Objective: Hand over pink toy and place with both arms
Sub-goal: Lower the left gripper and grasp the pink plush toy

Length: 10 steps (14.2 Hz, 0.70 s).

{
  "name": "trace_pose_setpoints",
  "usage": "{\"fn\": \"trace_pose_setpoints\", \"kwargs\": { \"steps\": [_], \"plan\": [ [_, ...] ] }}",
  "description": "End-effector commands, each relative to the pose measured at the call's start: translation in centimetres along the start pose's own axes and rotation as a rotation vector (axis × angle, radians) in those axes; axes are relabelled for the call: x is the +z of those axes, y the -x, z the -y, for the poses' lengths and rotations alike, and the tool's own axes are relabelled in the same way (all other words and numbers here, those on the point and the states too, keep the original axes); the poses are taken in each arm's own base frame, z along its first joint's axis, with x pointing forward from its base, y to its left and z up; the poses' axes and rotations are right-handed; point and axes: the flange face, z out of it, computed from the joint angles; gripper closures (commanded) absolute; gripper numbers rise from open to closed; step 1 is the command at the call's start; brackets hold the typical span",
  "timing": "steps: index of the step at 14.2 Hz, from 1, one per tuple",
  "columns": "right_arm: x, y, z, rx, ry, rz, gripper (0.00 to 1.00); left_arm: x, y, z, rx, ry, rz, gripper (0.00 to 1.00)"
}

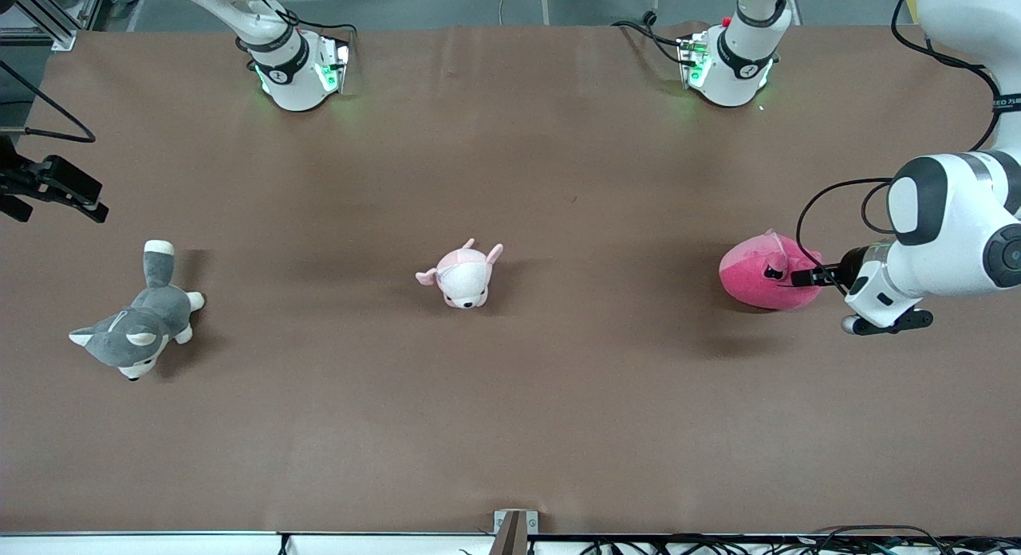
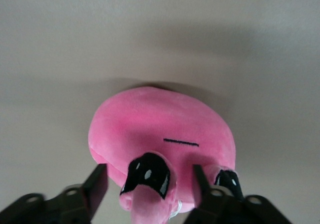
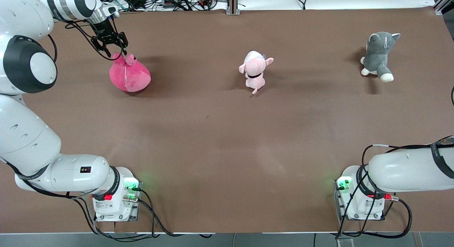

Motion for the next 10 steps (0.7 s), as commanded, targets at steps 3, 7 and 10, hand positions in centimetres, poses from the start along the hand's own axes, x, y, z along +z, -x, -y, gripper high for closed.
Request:
{"fn": "trace_pose_setpoints", "kwargs": {
  "steps": [3,7,10],
  "plan": [
    [0.4,-0.1,0.6,-0.012,-0.013,0.011,0.0,0.5,1.6,0.5,-0.023,0.011,0.018,0.92],
    [0.7,-0.1,0.7,-0.018,-0.014,0.017,0.0,-1.8,1.7,-0.2,-0.105,0.011,0.015,1.0],
    [3.1,-1.0,1.1,-0.026,-0.013,0.058,0.0,-6.1,2.3,-3.6,-0.117,0.014,0.021,1.0]
  ]
}}
